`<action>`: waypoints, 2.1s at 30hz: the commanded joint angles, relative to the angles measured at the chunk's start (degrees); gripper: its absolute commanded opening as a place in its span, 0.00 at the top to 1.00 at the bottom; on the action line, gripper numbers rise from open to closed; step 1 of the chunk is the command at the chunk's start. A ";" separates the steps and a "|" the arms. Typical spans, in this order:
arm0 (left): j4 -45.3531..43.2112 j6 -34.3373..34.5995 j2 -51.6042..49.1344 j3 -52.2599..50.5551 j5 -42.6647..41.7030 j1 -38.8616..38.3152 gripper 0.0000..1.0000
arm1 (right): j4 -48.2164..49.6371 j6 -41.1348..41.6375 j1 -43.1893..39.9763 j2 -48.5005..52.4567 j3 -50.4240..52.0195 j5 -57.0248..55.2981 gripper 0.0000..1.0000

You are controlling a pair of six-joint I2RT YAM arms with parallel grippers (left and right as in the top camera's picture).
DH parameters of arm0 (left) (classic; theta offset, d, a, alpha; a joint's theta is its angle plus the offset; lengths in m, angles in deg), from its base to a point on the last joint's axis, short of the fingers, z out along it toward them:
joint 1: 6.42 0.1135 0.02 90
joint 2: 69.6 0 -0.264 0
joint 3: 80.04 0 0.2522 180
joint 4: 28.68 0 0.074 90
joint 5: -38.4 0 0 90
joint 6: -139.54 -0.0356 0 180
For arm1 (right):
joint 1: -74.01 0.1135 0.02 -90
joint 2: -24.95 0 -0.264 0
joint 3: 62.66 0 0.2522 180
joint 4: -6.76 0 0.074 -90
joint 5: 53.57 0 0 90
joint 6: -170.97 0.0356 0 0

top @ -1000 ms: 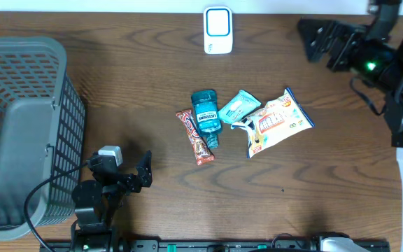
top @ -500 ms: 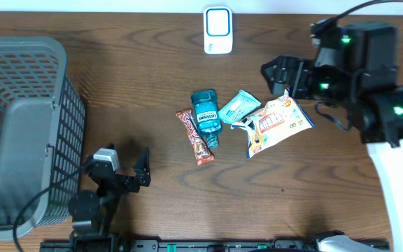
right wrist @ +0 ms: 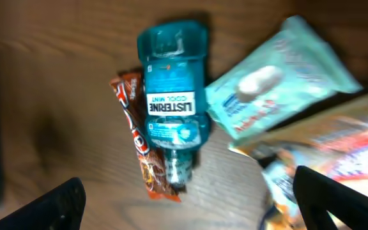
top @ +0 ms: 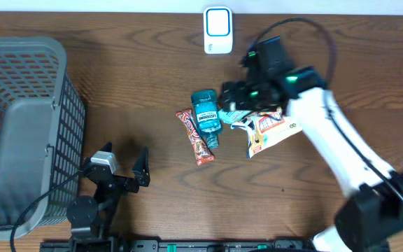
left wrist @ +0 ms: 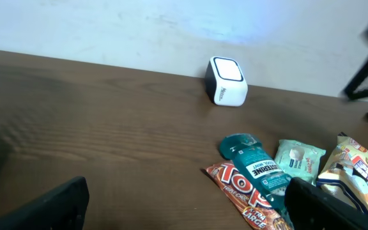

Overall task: Scan the item barcode
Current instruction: 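Move the right gripper down onto the teal Listerine bottle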

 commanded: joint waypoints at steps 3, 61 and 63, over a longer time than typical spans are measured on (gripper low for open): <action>1.68 0.52 0.39 -0.96 -0.09 -0.28 0.02 | 2.97 1.07 7.28 5.14 0.17 -13.31 0.01; 1.68 0.52 0.39 -0.96 -0.09 -0.28 0.02 | -29.42 8.24 12.07 24.06 -24.17 -13.55 0.63; 1.68 0.52 0.39 -0.96 -0.09 -0.28 0.02 | -32.26 6.99 11.89 24.04 -26.43 -12.35 0.66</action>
